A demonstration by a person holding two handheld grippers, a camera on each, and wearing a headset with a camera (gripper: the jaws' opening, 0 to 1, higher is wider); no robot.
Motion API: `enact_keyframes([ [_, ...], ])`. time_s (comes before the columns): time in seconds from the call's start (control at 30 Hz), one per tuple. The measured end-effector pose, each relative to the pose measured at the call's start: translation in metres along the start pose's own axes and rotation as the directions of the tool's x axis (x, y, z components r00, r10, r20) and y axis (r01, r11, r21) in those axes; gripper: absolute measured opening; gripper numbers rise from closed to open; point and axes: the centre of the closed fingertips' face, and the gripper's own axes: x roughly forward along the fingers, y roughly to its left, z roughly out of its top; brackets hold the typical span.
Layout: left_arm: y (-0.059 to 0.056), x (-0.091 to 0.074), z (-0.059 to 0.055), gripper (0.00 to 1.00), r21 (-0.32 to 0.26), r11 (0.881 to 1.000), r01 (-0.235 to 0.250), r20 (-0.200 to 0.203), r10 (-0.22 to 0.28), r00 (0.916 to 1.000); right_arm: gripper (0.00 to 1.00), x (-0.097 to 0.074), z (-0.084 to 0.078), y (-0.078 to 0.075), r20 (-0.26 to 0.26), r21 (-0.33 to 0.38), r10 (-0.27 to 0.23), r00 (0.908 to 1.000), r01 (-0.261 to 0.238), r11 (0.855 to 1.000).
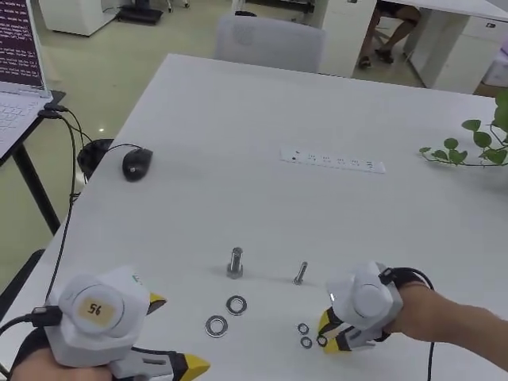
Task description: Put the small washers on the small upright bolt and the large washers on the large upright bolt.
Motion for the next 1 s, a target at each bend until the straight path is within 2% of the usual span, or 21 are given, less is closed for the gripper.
enact_keyframes([
  [0.1, -0.001, -0.0007, -0.001, 0.68, 0.0, 1.0, 0.001, -0.004, -0.001, 1.0, 0.15, 0.0002, -0.0003, -0.0023, -0.02, -0.038, 0.004, 0.9998, -0.005, 0.999],
  [0.27, -0.0008, -0.0001, 0.0004, 0.68, 0.0, 1.0, 0.001, -0.001, -0.001, 1.0, 0.13, 0.0006, 0.0008, -0.0034, -0.032, -0.039, 0.005, 0.9995, -0.006, 0.999],
  [0.4, -0.0003, 0.0001, 0.0033, 0.68, 0.0, 1.0, 0.0, 0.006, 0.0, 1.0, 0.13, -0.0005, 0.0013, -0.0059, 0.016, 0.084, -0.028, 0.9995, 0.027, 0.996],
  [0.5, -0.0007, 0.0002, 0.0041, 0.68, 0.002, 1.0, 0.0, 0.006, 0.0, 1.0, 0.13, -0.0007, 0.0013, -0.0064, 0.042, 0.18, -0.059, 0.9974, 0.05, 0.982],
  [0.6, 0.0005, 0.0007, 0.0032, 0.68, 0.0, 1.0, 0.0, 0.006, 0.0, 1.0, 0.13, -0.0008, 0.0019, -0.0067, 0.053, 0.214, -0.074, 0.9958, 0.061, 0.975],
  [0.73, 0.001, -0.0001, 0.0022, 0.68, -0.001, 1.0, 0.0, 0.006, 0.0, 1.0, 0.13, -0.0008, 0.002, -0.0081, 0.079, 0.286, -0.1, 0.9919, 0.073, 0.955],
  [1.0, 0.004, -0.002, -0.0009, 0.67, -0.009, 1.0, -0.005, 0.005, 0.006, 1.0, 0.13, -0.0001, 0.0051, -0.0093, 0.107, 0.358, -0.133, 0.9853, 0.087, 0.93],
])
